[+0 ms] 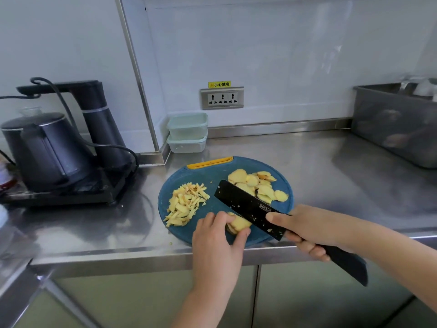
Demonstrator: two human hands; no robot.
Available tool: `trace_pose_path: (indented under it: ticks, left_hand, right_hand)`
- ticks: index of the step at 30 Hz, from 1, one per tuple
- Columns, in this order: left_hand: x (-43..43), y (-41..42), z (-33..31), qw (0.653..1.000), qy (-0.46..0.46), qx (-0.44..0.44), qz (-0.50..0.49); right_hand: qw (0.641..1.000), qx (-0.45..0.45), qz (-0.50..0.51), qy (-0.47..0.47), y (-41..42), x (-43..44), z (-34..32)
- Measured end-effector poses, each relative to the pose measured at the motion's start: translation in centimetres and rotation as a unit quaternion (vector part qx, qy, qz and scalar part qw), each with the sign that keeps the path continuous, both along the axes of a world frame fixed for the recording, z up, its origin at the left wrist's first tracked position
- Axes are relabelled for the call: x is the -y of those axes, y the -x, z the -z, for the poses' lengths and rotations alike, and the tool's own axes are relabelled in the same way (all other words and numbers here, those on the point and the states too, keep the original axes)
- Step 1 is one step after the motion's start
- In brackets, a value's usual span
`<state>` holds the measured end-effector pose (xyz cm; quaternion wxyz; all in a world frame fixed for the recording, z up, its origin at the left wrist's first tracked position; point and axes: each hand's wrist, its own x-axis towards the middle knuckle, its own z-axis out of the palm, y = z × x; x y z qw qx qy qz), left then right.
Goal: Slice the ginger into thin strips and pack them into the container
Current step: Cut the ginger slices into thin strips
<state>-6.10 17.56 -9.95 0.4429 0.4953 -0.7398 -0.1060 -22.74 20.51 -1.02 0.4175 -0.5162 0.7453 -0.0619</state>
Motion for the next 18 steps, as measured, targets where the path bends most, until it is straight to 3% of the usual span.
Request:
trace_pose_path:
  ticks: [11, 18]
  left_hand:
    - [-0.1, 0.0, 0.3, 1.0, 0.019, 0.002, -0.015]
    - [-0.2, 0.1, 0.3, 1.0, 0.014, 0.001, -0.018]
  right_hand:
    - [0.998, -0.049, -0.015, 0.044, 0.1, -1.0, 1.0]
    - [0.976, -0.168, -0.023, 0.14, -0.3, -1.3, 1.3]
